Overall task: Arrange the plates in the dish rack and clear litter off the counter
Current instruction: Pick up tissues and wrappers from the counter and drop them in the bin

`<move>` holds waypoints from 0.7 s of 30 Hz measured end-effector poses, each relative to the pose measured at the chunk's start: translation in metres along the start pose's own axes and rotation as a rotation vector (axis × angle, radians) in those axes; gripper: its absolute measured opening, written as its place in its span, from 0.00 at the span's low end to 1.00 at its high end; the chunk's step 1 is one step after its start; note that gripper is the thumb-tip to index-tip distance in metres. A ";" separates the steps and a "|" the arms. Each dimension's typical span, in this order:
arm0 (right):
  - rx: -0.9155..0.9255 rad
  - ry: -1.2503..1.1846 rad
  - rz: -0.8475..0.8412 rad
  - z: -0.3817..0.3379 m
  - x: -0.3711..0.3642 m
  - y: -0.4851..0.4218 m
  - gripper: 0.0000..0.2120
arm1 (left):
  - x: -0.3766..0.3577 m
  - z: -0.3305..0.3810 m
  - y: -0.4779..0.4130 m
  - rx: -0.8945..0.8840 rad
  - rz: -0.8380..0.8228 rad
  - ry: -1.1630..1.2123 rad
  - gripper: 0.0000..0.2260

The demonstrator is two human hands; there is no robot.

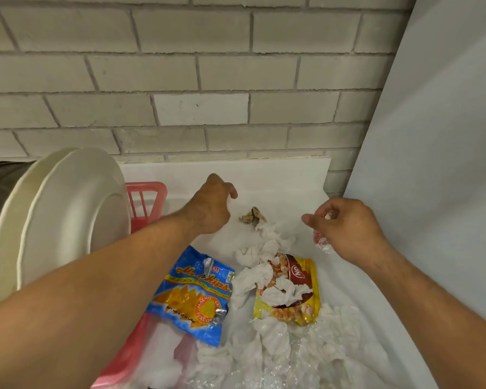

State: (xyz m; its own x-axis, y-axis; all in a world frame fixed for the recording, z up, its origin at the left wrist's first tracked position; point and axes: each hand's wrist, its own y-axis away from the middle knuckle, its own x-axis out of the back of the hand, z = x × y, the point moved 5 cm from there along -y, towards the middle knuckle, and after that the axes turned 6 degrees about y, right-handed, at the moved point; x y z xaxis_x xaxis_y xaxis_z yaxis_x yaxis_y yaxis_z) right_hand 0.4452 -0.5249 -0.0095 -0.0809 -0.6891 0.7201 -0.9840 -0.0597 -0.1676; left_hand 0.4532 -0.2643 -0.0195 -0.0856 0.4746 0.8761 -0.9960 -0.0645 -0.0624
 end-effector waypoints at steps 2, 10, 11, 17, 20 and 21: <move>-0.003 0.041 -0.017 -0.001 -0.001 0.001 0.11 | -0.003 -0.002 0.001 -0.012 0.001 0.023 0.18; -0.144 -0.176 -0.075 0.013 -0.006 0.000 0.12 | -0.016 0.000 -0.011 0.017 0.072 0.008 0.13; -0.143 -0.179 -0.064 0.014 -0.006 0.000 0.11 | -0.019 0.001 -0.016 0.025 0.070 0.025 0.17; 0.026 0.089 -0.013 0.008 -0.001 0.006 0.19 | -0.046 0.009 -0.043 0.141 -0.061 -0.073 0.34; 0.030 0.047 0.025 0.009 0.002 0.010 0.30 | -0.062 0.007 -0.050 0.257 -0.136 -0.135 0.35; 0.019 -0.002 0.032 0.012 0.003 0.011 0.29 | -0.068 0.005 -0.050 0.279 -0.151 -0.131 0.31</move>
State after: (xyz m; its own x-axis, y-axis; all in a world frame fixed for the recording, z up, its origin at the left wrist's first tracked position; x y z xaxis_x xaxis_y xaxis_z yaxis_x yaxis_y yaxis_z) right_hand 0.4359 -0.5360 -0.0169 -0.1123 -0.6927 0.7125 -0.9778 -0.0507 -0.2034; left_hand 0.5092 -0.2975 -0.0735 0.0846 0.3819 0.9203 -0.9499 -0.2480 0.1902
